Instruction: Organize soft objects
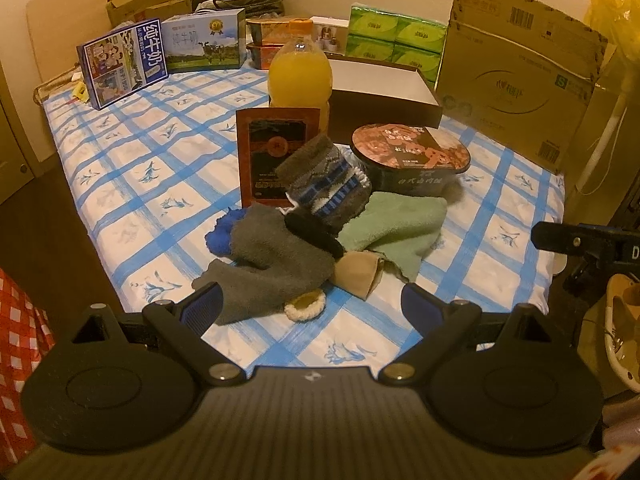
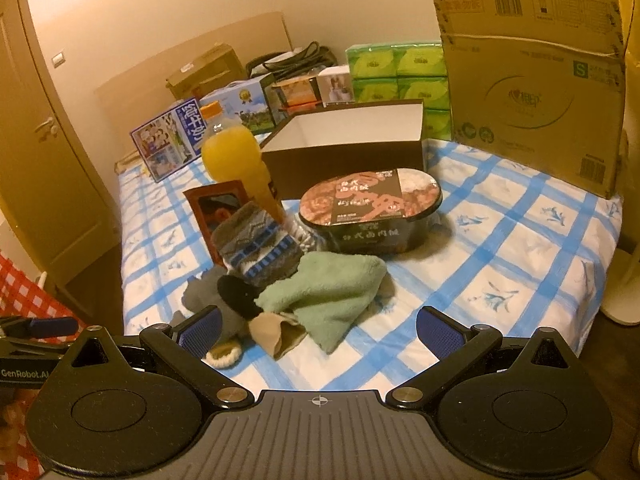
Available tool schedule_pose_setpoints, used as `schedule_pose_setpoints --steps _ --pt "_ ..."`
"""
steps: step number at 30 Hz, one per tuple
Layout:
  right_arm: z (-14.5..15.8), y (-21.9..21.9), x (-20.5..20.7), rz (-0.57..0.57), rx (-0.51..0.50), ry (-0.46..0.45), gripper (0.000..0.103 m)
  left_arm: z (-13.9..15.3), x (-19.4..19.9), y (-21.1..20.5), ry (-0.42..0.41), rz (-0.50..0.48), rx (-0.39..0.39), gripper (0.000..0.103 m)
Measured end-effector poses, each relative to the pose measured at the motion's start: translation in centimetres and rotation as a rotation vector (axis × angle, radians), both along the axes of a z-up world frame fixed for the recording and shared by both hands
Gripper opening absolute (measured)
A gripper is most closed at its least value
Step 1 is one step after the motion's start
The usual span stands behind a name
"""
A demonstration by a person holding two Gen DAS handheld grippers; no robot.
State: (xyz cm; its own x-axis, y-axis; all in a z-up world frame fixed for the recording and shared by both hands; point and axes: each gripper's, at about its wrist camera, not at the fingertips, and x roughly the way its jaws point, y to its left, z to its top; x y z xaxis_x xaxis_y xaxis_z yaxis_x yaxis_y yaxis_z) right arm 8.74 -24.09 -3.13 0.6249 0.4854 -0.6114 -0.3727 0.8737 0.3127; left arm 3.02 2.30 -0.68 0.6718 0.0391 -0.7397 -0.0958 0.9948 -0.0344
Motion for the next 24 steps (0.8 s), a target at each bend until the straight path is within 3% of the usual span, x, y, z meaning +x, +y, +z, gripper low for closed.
schedule_pose_setpoints --steps 7,24 --pt "-1.7 1.3 2.9 0.009 -0.013 0.009 0.102 -1.1 2.1 1.4 0.003 0.013 -0.009 0.095" --pt "-8.7 3.8 11.7 0.004 -0.009 0.094 0.081 -6.4 9.7 5.0 0.077 0.052 -0.014 0.093"
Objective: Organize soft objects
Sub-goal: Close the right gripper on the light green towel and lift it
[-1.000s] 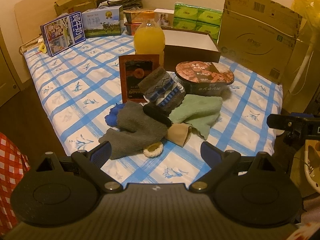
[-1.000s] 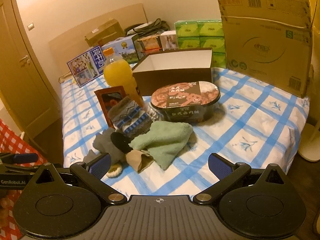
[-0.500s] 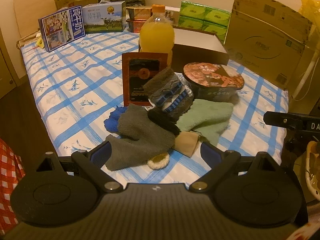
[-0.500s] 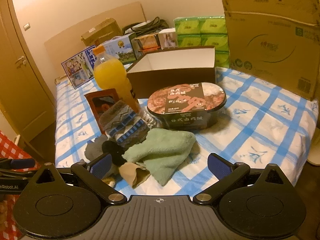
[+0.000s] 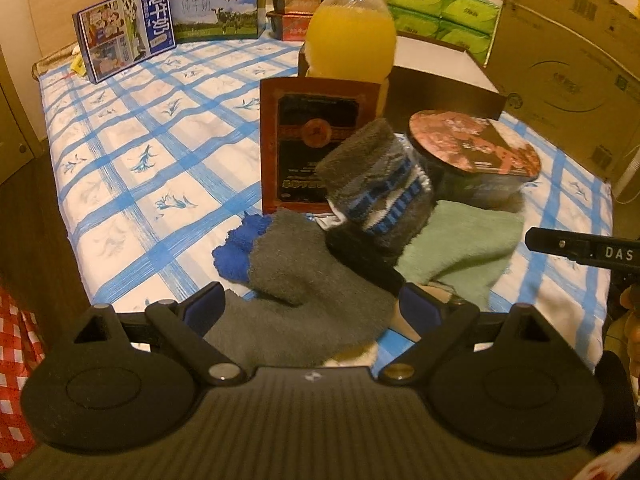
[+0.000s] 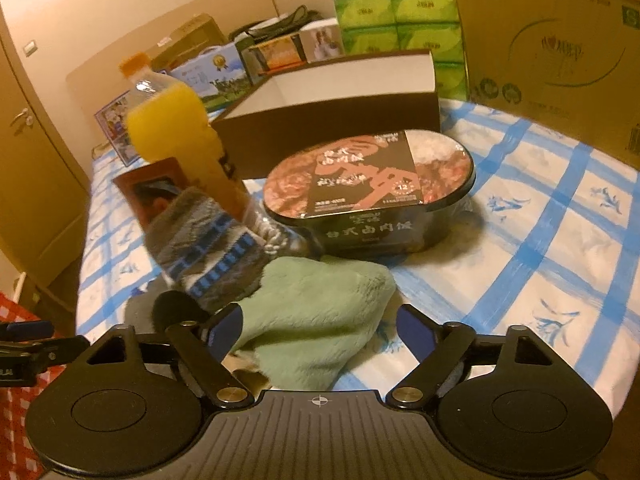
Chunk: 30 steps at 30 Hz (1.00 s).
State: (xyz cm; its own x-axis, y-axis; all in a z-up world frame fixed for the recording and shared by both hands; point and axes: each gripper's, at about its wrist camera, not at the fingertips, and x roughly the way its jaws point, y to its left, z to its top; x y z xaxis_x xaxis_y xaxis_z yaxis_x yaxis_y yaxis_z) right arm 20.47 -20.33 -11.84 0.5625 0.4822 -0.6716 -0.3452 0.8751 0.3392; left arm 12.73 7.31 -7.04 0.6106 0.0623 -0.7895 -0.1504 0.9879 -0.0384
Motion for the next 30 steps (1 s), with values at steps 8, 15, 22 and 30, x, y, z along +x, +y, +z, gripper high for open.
schedule_pose_setpoints --steps 8,15,22,30 --pt "-3.0 0.5 3.0 -0.039 -0.022 0.04 0.07 -1.9 1.9 1.0 0.031 0.012 -0.021 0.093" --pt "-5.0 1.1 4.2 -0.055 -0.019 0.084 0.054 -2.7 2.6 1.7 0.038 0.008 -0.032 0.092" --pt "-3.2 1.0 3.0 -0.012 0.01 -0.013 0.012 -2.6 2.6 2.4 0.018 0.019 -0.047 0.092" --pt "2.9 -0.3 0.5 0.011 0.064 -0.174 0.011 -2.6 2.6 3.7 -0.003 0.014 -0.051 0.091"
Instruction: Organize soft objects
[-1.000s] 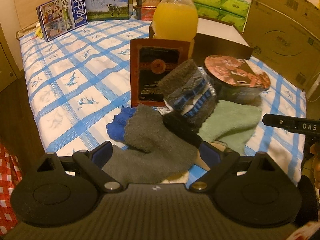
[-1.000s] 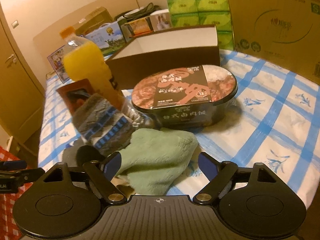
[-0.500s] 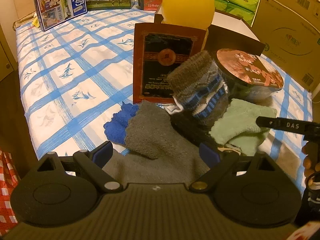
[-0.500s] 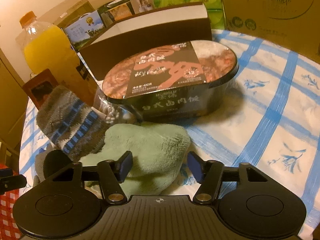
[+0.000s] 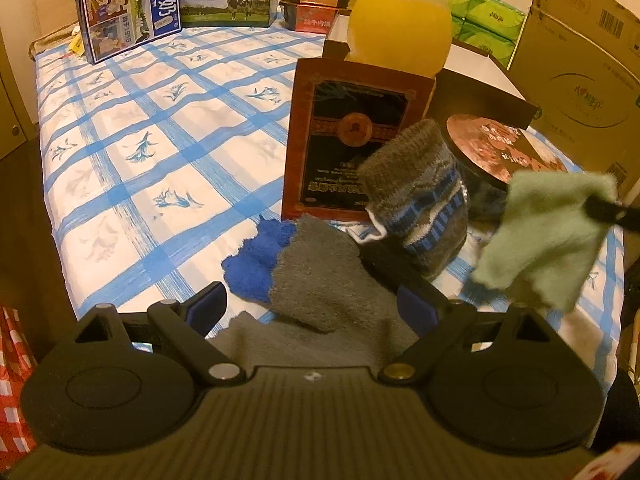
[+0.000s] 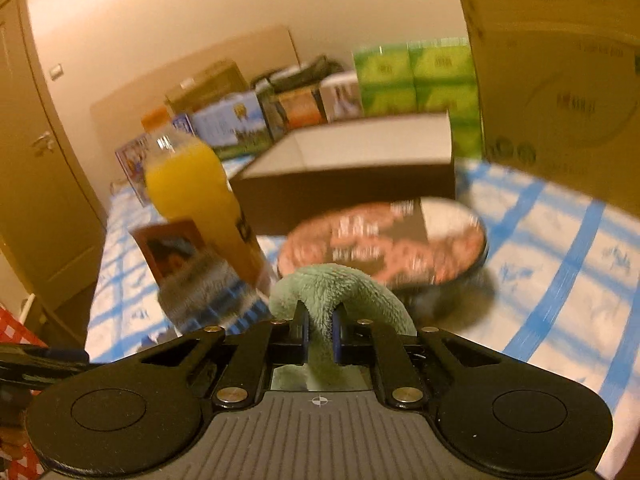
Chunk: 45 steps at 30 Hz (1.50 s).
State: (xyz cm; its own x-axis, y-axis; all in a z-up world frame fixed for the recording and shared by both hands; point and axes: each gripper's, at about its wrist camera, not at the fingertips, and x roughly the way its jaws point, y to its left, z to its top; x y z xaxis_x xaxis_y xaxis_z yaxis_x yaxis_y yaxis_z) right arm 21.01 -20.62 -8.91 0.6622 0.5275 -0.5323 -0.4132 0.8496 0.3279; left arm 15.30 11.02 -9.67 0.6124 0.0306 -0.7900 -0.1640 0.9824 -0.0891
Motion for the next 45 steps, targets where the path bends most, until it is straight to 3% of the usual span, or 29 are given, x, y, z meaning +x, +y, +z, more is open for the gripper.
schedule_pose_setpoints --steps 9,17,30,35,37,39,43,45 --pt "3.0 0.6 0.3 -0.045 -0.024 -0.012 0.011 0.0 1.6 1.4 -0.029 -0.075 0.031 0.082" --pt "4.4 2.9 1.8 -0.076 -0.03 -0.008 0.011 0.1 5.1 3.2 -0.062 -0.233 0.071 0.072" --pt "4.4 7.1 5.6 -0.125 -0.072 0.03 0.011 -1.0 10.6 5.6 -0.116 -0.496 0.033 0.061" --pt "4.3 7.7 6.1 -0.13 -0.078 0.034 0.011 -1.1 12.2 5.9 -0.159 -0.57 -0.016 0.059" --pt "4.2 7.6 6.1 -0.135 -0.076 0.042 0.011 -1.3 12.8 5.8 -0.163 -0.597 -0.012 0.051" --pt "4.0 7.4 6.1 -0.139 -0.072 0.049 0.011 -1.5 13.3 5.9 -0.16 -0.621 -0.023 0.035" --pt "3.8 7.0 6.2 -0.151 -0.07 0.061 0.011 -1.5 13.5 6.0 -0.175 -0.641 -0.014 0.026" --pt "3.9 6.9 6.1 -0.153 -0.071 0.063 0.011 -1.4 13.4 6.2 -0.189 -0.643 -0.012 0.016"
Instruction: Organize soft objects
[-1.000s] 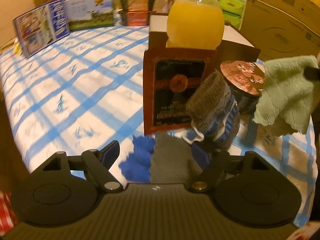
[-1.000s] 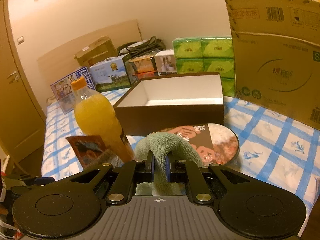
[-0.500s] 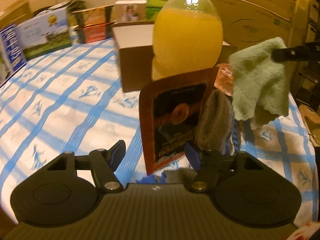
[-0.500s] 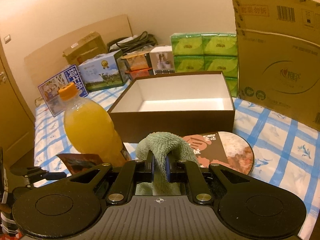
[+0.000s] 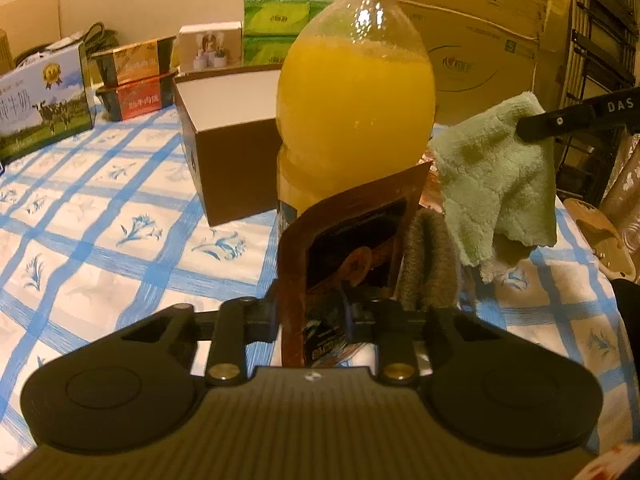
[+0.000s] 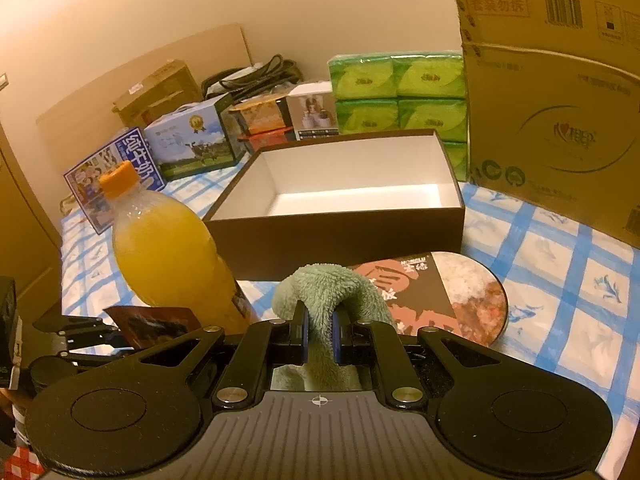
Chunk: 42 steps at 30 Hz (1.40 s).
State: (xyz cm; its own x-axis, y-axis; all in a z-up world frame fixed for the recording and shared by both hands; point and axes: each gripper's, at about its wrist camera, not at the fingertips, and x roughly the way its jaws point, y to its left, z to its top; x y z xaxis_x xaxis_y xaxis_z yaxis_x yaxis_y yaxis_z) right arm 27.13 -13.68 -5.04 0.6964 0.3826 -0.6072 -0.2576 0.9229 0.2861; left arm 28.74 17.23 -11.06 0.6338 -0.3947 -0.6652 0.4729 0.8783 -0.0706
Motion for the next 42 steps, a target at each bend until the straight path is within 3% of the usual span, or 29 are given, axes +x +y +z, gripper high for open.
schedule_pose_setpoints --steps 3,10,26,31,42 --pt "0.2 0.0 -0.2 0.0 -0.002 -0.001 0.011 0.3 -0.4 0.3 -0.016 0.004 -0.032 0.008" --pt "0.6 -0.1 -0.7 0.006 -0.009 -0.002 0.011 2.0 -2.3 1.2 -0.076 -0.001 -0.065 0.004" --pt "3.7 0.9 -0.6 0.069 0.039 -0.061 0.011 6.0 -3.6 5.4 -0.165 0.113 0.01 0.001" --pt "4.5 1.3 0.7 0.075 0.031 -0.094 0.011 6.8 -2.1 6.3 -0.193 0.145 0.029 0.001" --pt "5.7 1.7 5.5 0.086 0.053 -0.141 0.011 8.3 4.1 5.2 -0.25 0.095 0.021 0.001"
